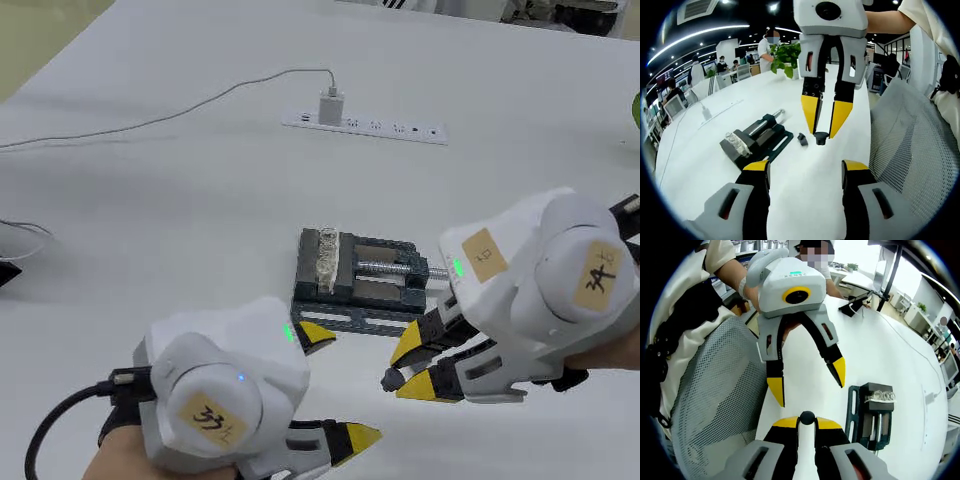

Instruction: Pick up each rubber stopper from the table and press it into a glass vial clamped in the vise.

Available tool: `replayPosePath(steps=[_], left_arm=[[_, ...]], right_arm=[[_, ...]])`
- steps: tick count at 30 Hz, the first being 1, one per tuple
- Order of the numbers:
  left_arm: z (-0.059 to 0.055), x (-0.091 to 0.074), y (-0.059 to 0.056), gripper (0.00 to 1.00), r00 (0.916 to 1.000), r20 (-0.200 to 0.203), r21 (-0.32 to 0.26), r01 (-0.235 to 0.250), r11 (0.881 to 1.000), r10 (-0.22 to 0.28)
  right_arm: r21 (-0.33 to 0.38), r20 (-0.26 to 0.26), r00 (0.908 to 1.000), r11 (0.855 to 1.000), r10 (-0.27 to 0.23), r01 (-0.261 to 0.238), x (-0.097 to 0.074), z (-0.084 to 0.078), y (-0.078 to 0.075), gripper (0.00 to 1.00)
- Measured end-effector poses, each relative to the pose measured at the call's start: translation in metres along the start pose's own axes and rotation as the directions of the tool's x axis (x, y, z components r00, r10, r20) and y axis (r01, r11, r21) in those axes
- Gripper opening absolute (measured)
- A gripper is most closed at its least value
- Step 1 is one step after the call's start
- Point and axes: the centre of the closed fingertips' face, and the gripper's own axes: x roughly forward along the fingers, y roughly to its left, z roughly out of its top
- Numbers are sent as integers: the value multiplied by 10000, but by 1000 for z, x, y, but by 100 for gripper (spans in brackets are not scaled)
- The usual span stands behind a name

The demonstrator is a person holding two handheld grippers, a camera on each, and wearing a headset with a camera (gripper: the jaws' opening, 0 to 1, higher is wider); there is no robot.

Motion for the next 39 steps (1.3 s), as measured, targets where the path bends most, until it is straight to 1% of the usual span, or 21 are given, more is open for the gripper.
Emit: replayPosePath(steps=[2, 4, 6, 7, 10, 11, 12, 14, 17, 19, 23, 29, 32, 39], left_arm=[[-3, -3, 6, 67, 9997, 21, -190, -227, 9996, 227], [-6, -5, 11, 74, 9992, -44, -375, -401, 9985, 400], [-9, -8, 19, 80, 9976, -36, -567, -693, 9960, 692], [-11, -10, 24, 83, 9960, -68, -735, -897, 9933, 895], [-16, -14, 33, 91, 9925, -193, -1023, -1219, 9873, 1205], [-16, -16, 39, 95, 9878, -148, -1034, -1555, 9824, 1548], [-17, -18, 41, 99, 9874, -139, -984, -1582, 9825, 1576], [-19, -20, 45, 99, 9850, -168, -1165, -1728, 9780, 1720], [-21, -22, 48, 99, 9849, -137, -1324, -1728, 9760, 1725], [-21, -23, 47, 99, 9852, -124, -1334, -1712, 9762, 1711], [-23, -23, 45, 99, 9862, -128, -1343, -1654, 9770, 1652], [-24, -22, 42, 98, 9879, -112, -1377, -1548, 9783, 1547], [-24, -23, 43, 98, 9876, -88, -1382, -1563, 9780, 1566], [-24, -23, 46, 98, 9873, -98, -1363, -1587, 9779, 1589]], right_arm=[[-19, -23, 10000, 10000, -16, 16, 0, -1, -1, 8], [-17, -50, 10000, 10000, 10, -11, 1, -2, -1, 8], [-54, -97, 10000, 10000, 9, -9, 1, -3, -2, 8], [-45, -109, 9999, 10000, 12, -12, 1, -3, -3, 8], [-39, -132, 9999, 10000, 24, -25, 1, -4, -4, 8], [-77, -132, 9999, 10000, -2, 1, 1, -4, -4, 8], [-65, -137, 9999, 10000, 13, -14, 1, -4, -4, 8], [-64, -143, 9999, 10000, 7, -8, 0, -3, -5, 8], [-87, -202, 9998, 10000, -15, 13, 1, -5, -8, 8], [-94, -211, 9998, 9999, -38, 36, 0, -5, -10, 8], [-112, -289, 9995, 9999, -110, 107, -1, -5, -20, 8], [-317, -478, 9984, 9991, -290, 275, -3, -3, -40, 7], [-391, -550, 9976, 9985, -414, 393, -3, -1, -54, 7], [-627, -682, 9950, 9956, -732, 690, -4, 5, -81, 7]])
